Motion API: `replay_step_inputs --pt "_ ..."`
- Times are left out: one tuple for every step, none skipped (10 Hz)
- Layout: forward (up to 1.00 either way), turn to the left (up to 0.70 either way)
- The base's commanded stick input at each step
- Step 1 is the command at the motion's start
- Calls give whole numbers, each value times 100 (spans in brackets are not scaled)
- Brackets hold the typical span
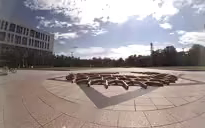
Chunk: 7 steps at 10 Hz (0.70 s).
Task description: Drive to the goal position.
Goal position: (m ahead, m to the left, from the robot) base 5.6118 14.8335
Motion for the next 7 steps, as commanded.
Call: replay_step_inputs --pt "5 -1" --pt "5 -1" --pt "5 -1" --pt "5 -1" --pt "5 -1" --pt "5 -1" --pt "5 -1"
